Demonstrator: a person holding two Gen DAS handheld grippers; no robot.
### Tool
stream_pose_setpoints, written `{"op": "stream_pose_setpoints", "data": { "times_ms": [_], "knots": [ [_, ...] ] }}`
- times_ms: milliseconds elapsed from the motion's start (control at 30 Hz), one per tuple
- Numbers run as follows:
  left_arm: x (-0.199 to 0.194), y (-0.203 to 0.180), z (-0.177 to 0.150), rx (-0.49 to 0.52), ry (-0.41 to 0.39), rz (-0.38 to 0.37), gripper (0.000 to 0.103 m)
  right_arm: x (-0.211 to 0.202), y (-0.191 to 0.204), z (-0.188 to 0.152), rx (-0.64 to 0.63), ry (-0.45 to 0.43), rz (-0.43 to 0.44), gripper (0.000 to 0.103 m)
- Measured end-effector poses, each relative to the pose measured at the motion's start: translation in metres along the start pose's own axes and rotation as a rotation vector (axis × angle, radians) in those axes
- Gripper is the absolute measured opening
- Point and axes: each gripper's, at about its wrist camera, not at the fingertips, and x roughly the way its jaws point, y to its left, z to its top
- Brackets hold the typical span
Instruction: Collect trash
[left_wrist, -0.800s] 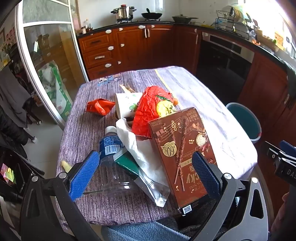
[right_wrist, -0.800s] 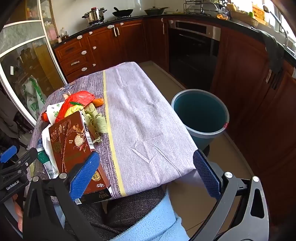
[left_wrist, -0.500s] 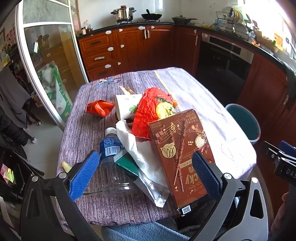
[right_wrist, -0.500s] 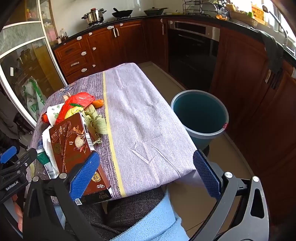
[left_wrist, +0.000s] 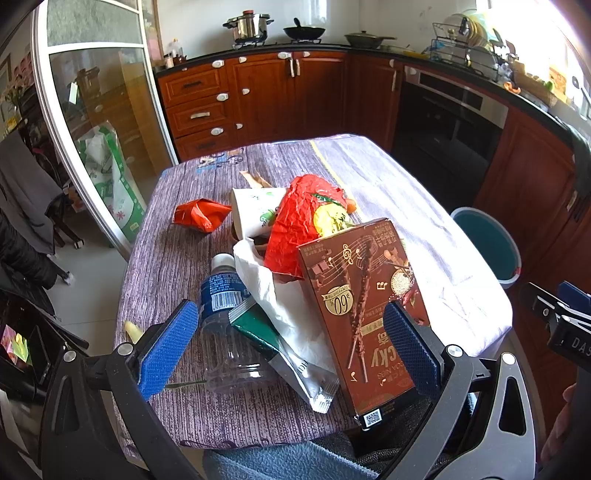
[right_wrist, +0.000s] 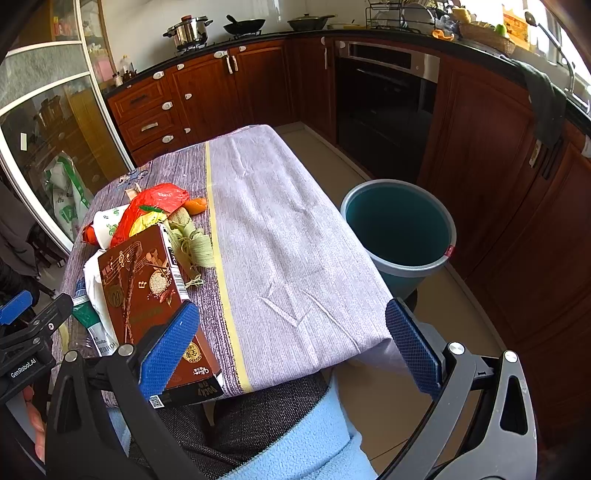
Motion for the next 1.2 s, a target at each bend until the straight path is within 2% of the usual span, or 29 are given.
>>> {"op": "stream_pose_setpoints", "data": {
  "times_ms": [633, 1200],
  "knots": [
    [0.002, 0.001, -0.002, 0.002, 0.006, 0.001, 0.100, 0.002, 0.001, -0.001, -0.002, 0.010, 0.000, 0.097],
    [0.005, 0.000, -0.005, 0.001, 0.011, 0.000, 0.100, 0.005, 0.013, -0.003, -0.055, 0.029, 0.026, 0.097]
  ]
}}
